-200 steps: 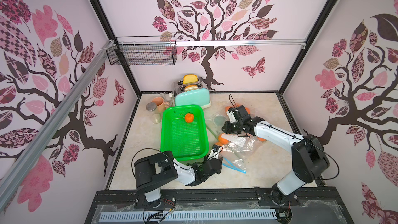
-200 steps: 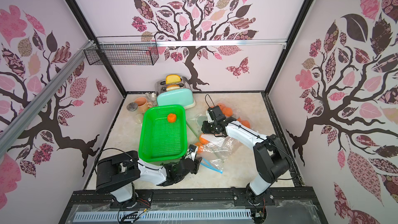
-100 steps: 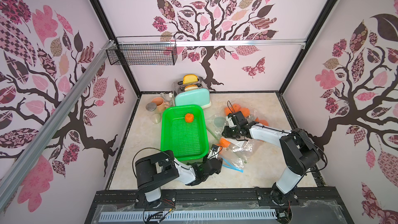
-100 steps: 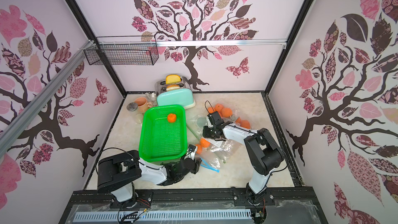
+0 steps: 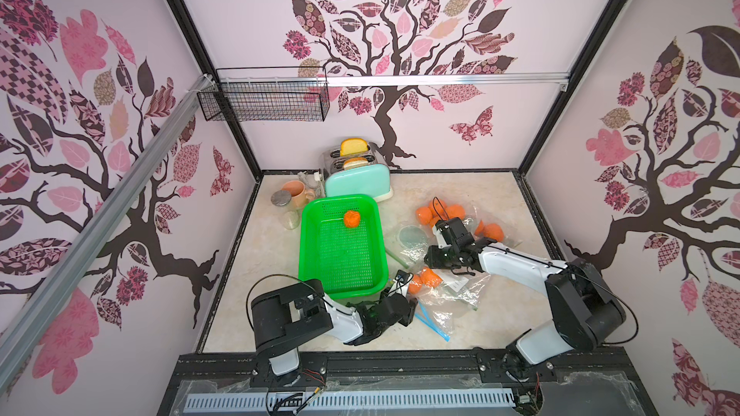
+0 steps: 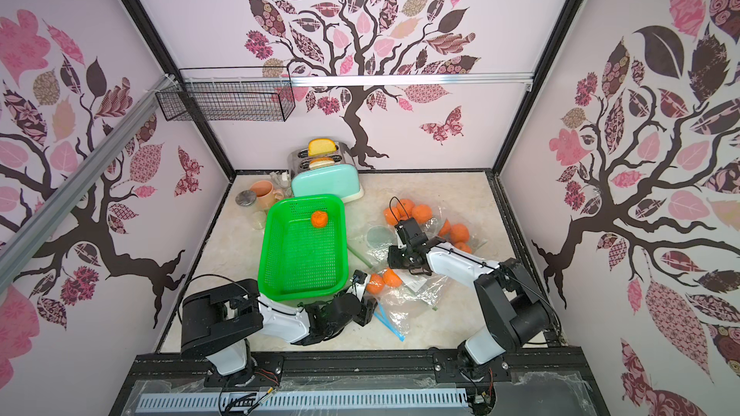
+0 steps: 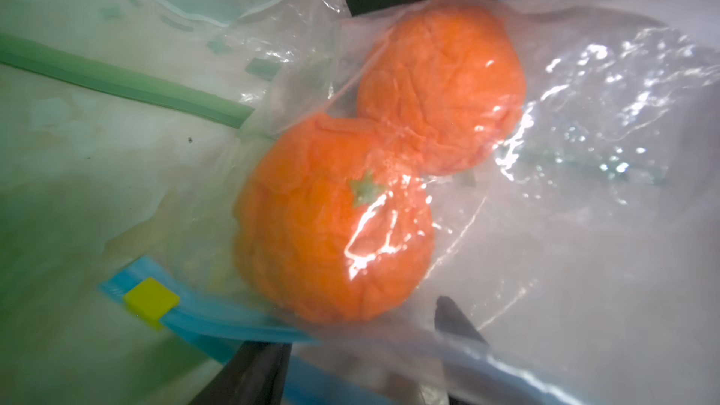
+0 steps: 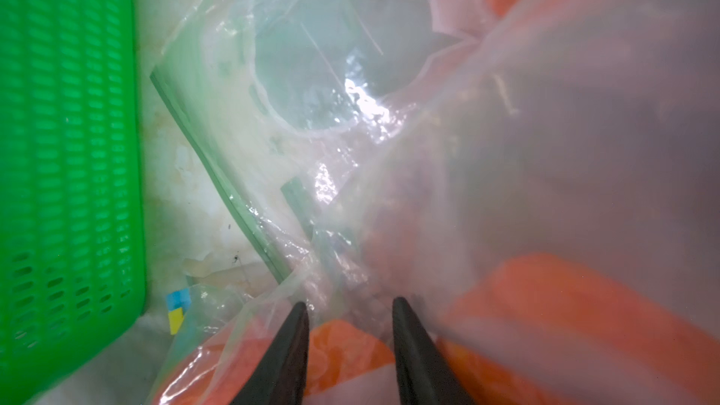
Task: Open the zip-top bag and take out the orange
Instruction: Adjust the zipper food storage bag in the zipper food storage bag, then pick up the orange from the zipper food storage bag.
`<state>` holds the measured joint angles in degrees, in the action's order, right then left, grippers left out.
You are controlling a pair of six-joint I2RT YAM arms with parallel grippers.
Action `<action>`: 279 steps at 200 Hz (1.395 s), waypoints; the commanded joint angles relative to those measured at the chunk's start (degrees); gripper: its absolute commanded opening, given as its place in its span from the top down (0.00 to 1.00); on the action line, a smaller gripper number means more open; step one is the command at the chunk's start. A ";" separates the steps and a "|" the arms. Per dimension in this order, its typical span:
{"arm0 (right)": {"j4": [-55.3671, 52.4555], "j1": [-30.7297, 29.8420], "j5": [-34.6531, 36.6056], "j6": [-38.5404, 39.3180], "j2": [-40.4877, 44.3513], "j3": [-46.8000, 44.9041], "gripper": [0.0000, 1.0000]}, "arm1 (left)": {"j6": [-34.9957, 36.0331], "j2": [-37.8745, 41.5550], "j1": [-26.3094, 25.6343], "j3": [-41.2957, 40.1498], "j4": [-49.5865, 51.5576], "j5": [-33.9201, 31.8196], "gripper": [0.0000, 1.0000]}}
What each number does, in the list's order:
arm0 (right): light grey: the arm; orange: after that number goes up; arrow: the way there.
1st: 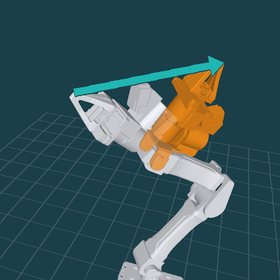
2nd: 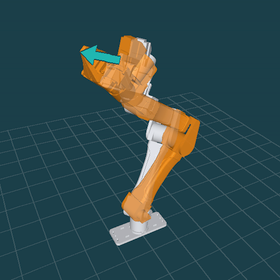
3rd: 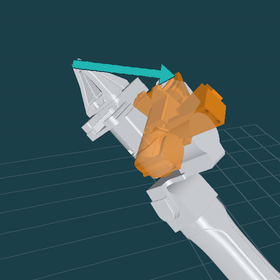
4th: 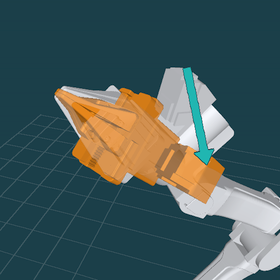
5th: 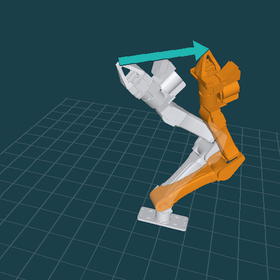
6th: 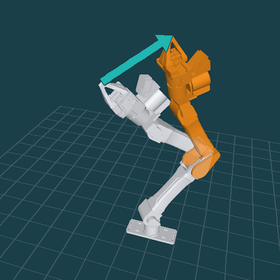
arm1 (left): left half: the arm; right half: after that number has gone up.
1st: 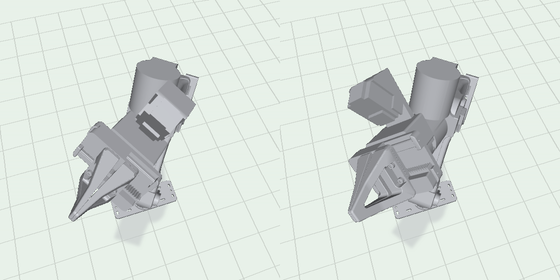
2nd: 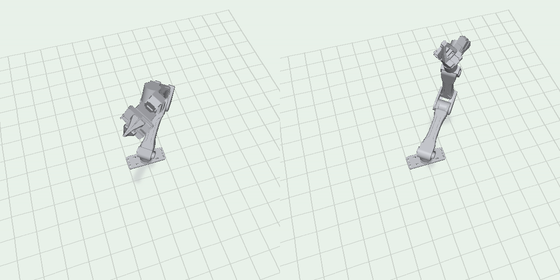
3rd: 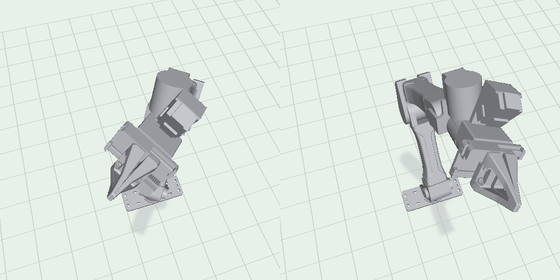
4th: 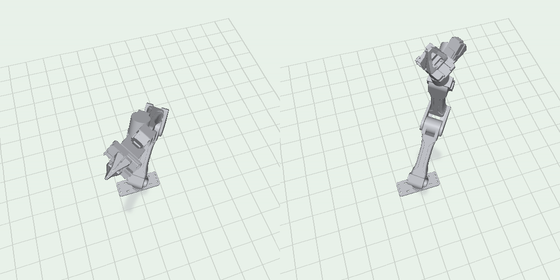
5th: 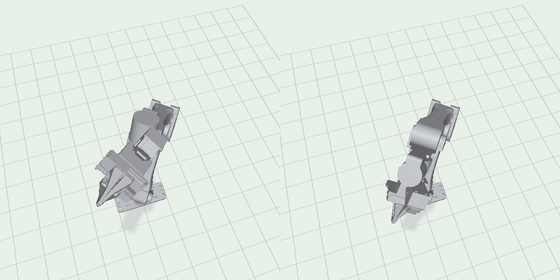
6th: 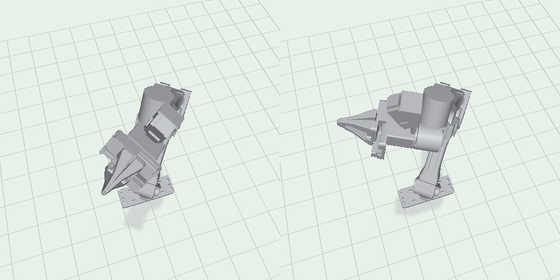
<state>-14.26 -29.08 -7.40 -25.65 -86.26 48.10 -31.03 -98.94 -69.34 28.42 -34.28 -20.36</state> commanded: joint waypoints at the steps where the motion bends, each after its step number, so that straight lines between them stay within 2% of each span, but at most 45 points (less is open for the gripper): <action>1: -1.18 -0.02 0.01 0.02 5.13 1.44 0.58 | 0.99 0.51 0.28 -2.15 -0.76 3.22 0.41; 24: -0.30 -0.10 -4.86 -0.43 7.64 2.52 0.60 | 1.03 1.70 0.13 -3.38 -0.80 4.48 0.43; 68: 2.30 -1.72 -14.17 -2.69 6.04 1.16 0.78 | 1.32 3.71 -0.26 -4.61 0.47 4.63 0.43; 106: 1.83 -6.70 -12.58 -1.50 0.65 1.16 0.80 | 1.33 3.57 -0.27 -4.43 0.73 4.19 0.43; 147: 2.40 -7.23 -7.28 -0.92 -6.64 2.26 0.82 | 1.24 3.24 -0.27 -4.36 0.79 3.70 0.42; 189: -0.82 -7.60 -7.59 1.17 -13.76 5.04 0.82 | 1.12 3.53 -0.27 -4.57 0.86 3.22 0.41; 245: -0.65 -7.67 -8.00 0.75 -14.24 1.87 0.82 | 1.67 4.51 -0.27 -3.80 0.97 2.78 0.39; 279: 0.06 -7.66 -8.59 -1.08 -12.02 -0.48 0.79 | 3.19 6.58 -0.53 -3.94 -1.57 5.53 0.38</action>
<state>-9.96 -36.86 -17.17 -25.61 -97.36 51.59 -29.65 -94.63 -69.43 24.53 -34.79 -16.38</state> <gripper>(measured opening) 0.204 0.613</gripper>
